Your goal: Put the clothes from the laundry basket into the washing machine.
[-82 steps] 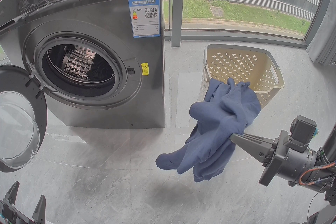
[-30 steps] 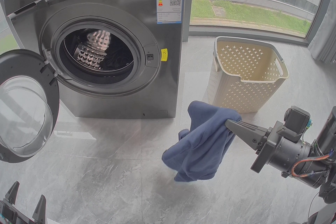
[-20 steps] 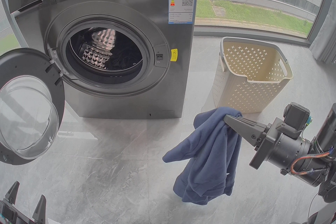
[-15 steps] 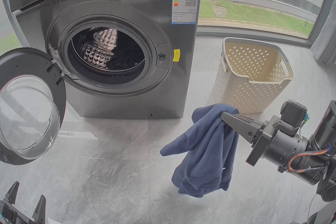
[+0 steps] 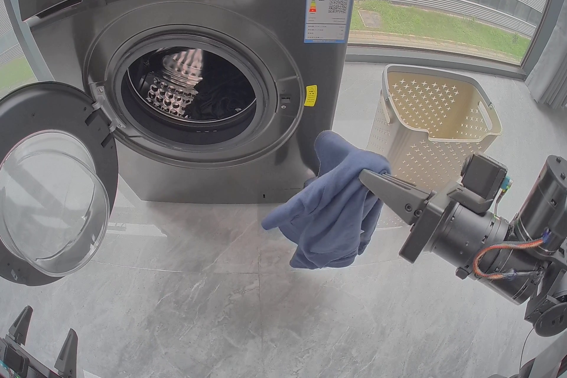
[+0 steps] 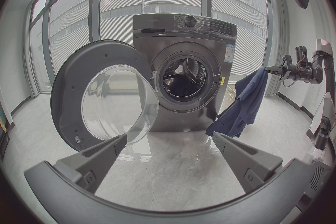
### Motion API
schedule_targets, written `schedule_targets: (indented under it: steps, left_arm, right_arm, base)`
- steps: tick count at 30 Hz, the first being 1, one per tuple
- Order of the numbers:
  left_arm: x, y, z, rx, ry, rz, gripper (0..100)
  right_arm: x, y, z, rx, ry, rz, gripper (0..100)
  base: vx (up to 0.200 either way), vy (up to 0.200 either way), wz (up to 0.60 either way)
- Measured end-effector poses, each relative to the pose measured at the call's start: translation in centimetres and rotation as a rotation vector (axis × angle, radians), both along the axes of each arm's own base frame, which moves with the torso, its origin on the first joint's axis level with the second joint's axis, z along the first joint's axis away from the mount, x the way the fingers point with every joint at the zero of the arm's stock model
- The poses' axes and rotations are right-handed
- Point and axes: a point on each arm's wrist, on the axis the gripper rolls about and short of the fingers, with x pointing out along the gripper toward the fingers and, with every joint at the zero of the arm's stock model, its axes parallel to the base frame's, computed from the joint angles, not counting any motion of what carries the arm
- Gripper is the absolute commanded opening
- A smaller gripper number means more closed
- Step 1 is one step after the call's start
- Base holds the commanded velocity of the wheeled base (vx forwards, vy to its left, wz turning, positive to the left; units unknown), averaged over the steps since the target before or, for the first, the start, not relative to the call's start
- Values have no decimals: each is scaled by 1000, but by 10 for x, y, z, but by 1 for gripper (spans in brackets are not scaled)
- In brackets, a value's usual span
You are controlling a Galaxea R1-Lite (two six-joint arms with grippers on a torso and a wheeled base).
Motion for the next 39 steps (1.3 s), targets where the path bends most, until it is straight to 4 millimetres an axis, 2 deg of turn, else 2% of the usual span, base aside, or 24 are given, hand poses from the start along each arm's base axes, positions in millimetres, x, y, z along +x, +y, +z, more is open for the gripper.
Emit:
schedule_targets:
  steps: [5,33,39]
  left_arm:
    - [0,0,0,0,0,0,100]
    - [0,0,0,5,-1,0,100]
    - [0,0,0,5,-2,0,100]
  right_arm:
    - [3,4,3,25,-22,-3,0]
    - [23,21,13,67,-48,-36,0]
    - [24,21,12,77,-56,-39,0]
  base:
    - [0,200,0]
    - [0,0,0]
    - [0,200,0]
